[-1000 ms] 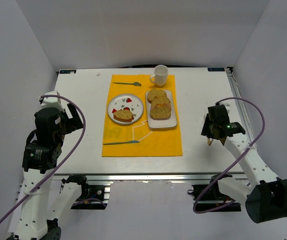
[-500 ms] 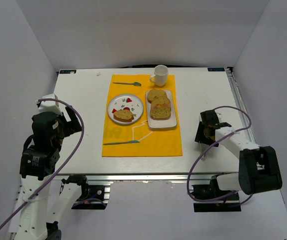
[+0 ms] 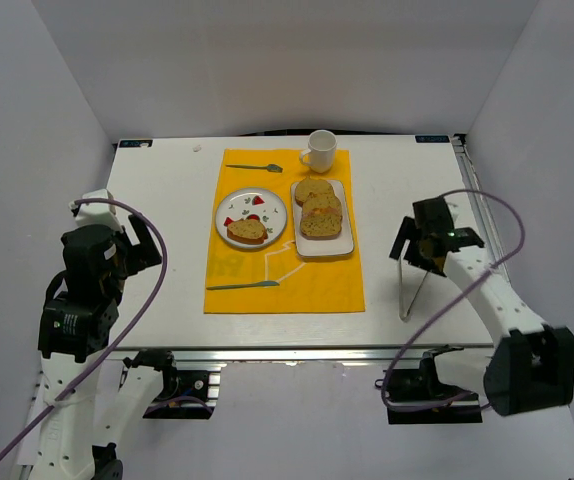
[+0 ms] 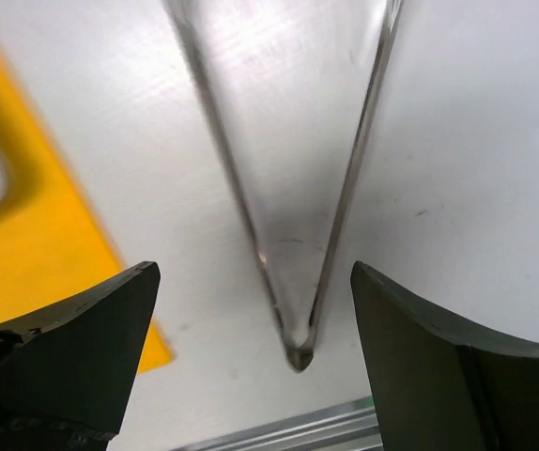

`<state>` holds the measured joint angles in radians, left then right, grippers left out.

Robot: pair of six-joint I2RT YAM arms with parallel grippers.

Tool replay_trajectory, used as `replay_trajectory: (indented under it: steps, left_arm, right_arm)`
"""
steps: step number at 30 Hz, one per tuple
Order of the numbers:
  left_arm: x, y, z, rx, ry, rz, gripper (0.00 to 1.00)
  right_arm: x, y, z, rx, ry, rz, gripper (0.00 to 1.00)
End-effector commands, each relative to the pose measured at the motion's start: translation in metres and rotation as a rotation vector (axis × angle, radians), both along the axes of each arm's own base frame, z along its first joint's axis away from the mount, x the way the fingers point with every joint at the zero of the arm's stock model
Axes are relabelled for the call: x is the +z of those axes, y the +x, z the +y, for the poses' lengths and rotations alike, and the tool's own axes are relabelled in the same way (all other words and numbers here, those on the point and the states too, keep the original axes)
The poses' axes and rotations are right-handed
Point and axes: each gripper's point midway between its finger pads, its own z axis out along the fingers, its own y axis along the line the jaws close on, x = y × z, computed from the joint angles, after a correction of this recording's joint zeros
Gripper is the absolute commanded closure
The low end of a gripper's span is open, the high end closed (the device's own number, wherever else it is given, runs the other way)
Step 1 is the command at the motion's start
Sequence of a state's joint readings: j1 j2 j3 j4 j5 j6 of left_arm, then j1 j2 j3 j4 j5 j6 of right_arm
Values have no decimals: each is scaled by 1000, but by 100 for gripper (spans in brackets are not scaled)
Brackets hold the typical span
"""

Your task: Place the bread

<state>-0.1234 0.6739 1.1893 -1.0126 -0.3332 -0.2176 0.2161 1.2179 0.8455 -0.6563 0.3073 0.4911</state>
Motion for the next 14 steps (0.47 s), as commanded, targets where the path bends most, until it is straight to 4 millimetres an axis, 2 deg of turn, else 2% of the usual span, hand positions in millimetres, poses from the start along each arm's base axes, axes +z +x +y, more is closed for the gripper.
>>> replay_trajectory:
  steps: [1, 4, 6, 10, 14]
  left_arm:
    - [11, -1, 2, 9, 4, -22, 2]
    - [6, 5, -2, 0, -12, -17, 2]
    - [1, 10, -5, -8, -26, -11, 2]
    - [-2, 20, -10, -26, -40, -12, 2]
    - [-2, 29, -13, -27, -51, -18, 2]
  right_arm:
    - [86, -1, 3, -11, 65, -160, 11]
    - [129, -16, 5, 17, 101, -247, 11]
    - [143, -23, 1, 22, 92, -288, 11]
    - [152, -33, -7, 19, 69, -334, 11]
    - [147, -38, -11, 11, 62, -375, 11]
